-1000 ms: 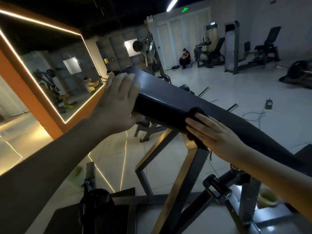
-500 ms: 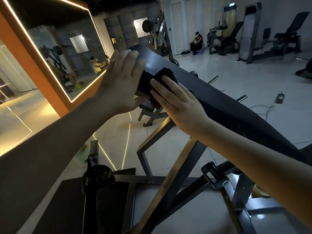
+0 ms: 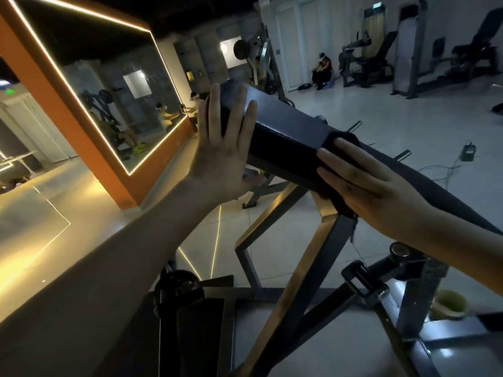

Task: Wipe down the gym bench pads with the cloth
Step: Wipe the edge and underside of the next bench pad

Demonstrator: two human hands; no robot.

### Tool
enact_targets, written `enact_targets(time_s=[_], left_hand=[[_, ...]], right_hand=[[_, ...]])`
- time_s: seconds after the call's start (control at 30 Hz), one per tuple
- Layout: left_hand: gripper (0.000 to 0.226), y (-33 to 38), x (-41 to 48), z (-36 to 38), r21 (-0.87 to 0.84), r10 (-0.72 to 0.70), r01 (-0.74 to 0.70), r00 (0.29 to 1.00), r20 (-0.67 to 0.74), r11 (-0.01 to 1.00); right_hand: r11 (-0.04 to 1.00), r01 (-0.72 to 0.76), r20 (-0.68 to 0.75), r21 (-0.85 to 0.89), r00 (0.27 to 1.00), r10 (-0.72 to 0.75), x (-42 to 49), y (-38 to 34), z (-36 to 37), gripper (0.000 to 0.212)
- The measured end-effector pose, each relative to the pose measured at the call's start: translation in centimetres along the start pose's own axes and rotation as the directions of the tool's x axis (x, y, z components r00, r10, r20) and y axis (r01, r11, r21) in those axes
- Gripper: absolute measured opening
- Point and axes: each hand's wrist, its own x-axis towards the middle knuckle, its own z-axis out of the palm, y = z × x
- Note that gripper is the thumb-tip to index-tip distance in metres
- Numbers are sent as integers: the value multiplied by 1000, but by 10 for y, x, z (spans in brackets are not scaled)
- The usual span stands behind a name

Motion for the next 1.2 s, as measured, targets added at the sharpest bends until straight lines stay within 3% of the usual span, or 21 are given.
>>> enact_targets(time_s=[0.1,0.2,0.27,0.47,0.6,0.67,0.77,0.9,1.07,1.2], left_hand=[[112,7,-3,-1,104,11,-10,1000,-4,995],[107,18,-10,8,266,62,-60,998,1,962],[108,23,-11,9,233,54,-54,999,8,971],[112,23,-9,17,57,48,-47,998,-31,997],[114,24,-7,13,45,53,-52,998,-27,998],[114,26,-8,10,58,50,-49,999,-13,997],[109,32,-8,3,59,55,-56,998,10,997],[104,59,-3,12,349,148,-139,989,2,927],[105,57,-2,16,350,164,-148,986,-19,925],[109,53,-3,20,313,182,-162,983,-35,936]], right_hand=[[999,47,-144,15,989,-44,57,-12,11,46],[997,-14,-139,-74,990,4,71,-18,43,44],[992,-20,-124,-127,992,4,56,-16,54,40],[988,49,120,-148,992,-31,-46,12,45,45],[992,45,240,-116,971,-16,-77,21,25,77],[998,24,201,-59,980,-11,-63,14,13,74],[997,72,0,34,997,-72,-11,-3,3,47],[998,29,-114,-64,993,-36,33,-8,36,39],[980,87,34,-176,996,-82,-9,8,58,46],[974,146,253,-172,962,-100,-73,26,39,47]])
